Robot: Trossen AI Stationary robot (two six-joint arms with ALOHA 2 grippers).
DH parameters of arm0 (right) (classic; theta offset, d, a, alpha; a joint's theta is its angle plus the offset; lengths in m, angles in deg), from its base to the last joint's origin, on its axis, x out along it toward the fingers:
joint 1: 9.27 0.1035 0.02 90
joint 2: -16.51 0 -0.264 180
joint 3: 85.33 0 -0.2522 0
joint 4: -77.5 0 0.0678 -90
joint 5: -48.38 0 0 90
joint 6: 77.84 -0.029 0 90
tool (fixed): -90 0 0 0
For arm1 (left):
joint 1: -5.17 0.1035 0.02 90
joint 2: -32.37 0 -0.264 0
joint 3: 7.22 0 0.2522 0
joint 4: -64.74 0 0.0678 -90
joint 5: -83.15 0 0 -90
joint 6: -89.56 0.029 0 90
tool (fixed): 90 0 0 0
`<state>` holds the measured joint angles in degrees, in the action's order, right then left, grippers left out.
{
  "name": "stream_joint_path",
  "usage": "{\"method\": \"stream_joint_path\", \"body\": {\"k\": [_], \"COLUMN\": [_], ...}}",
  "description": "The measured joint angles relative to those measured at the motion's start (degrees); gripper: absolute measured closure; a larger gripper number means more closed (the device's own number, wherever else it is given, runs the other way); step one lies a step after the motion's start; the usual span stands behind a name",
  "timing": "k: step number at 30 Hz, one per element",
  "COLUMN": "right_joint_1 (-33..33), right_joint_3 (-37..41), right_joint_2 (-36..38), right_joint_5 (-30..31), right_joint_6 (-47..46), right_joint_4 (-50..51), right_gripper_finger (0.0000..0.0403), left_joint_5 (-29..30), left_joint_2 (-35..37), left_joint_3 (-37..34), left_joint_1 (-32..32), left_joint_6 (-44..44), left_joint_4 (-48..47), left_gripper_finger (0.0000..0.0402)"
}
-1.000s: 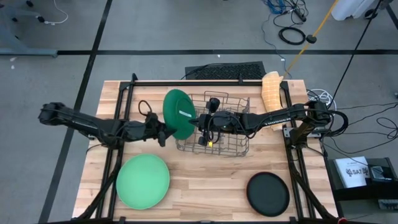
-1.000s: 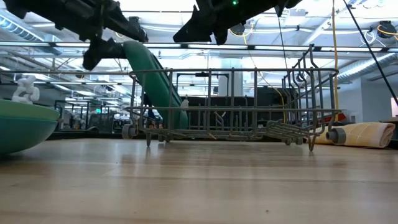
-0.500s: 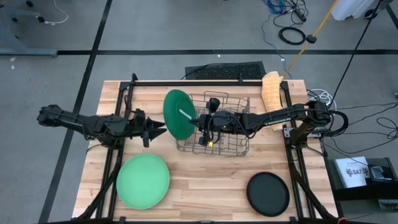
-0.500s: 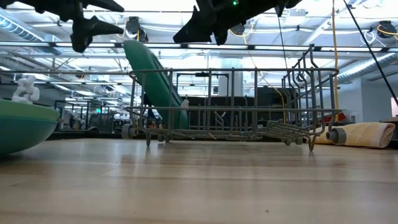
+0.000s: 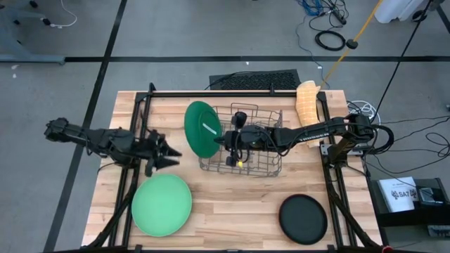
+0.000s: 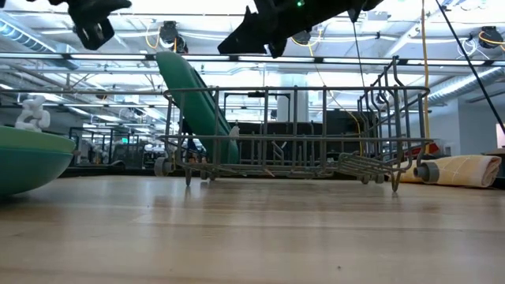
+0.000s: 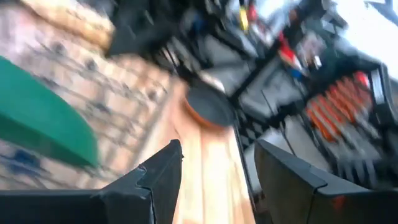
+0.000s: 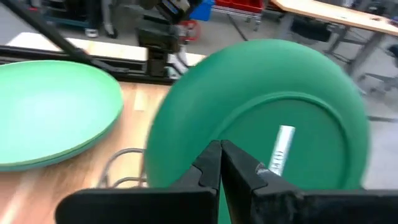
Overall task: Sort dishes
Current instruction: Put the light green plate into the dish rack
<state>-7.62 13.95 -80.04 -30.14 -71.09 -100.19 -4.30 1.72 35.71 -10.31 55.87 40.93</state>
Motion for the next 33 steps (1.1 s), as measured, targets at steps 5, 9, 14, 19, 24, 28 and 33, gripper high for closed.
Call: {"method": "stream_joint_path", "body": {"k": [5,9,14,19,24,28,33], "right_joint_1": [0.2,1.4,2.4,2.6,2.6,2.6,2.6], "right_joint_3": [0.0,0.0,0.0,0.0,0.0,0.0,0.0], "right_joint_2": [0.0,0.0,0.0,0.0,0.0,0.0,0.0], "right_joint_5": [-8.3,-12.1,-11.6,-11.7,-11.8,-11.8,-11.7], "right_joint_6": [0.2,2.2,4.6,4.9,4.8,4.5,4.5], "right_joint_4": [-1.4,-2.7,-4.0,-3.4,-3.6,-3.7,-3.8], "right_gripper_finger": [0.0397,0.0397,0.0397,0.0392,0.0373,0.0361,0.0354], "left_joint_5": [-4.2,-6.4,-8.3,-5.4,1.2,7.3,10.2], "left_joint_2": [-4.2,-8.3,-14.1,-20.6,-25.2,-27.2,-29.5], "left_joint_3": [0.0,0.0,0.0,0.0,0.3,2.0,2.1], "left_joint_1": [-5.6,-10.5,-16.0,-18.9,-18.5,-17.5,-16.3], "left_joint_6": [0.0,-1.7,-6.2,-10.8,-8.9,-4.4,4.0], "left_joint_4": [-0.1,-0.6,-2.1,-7.6,-11.3,-15.2,-16.3], "left_gripper_finger": [0.0204,0.0204,0.0204,0.0204,0.0204,0.0204,0.0204]}}
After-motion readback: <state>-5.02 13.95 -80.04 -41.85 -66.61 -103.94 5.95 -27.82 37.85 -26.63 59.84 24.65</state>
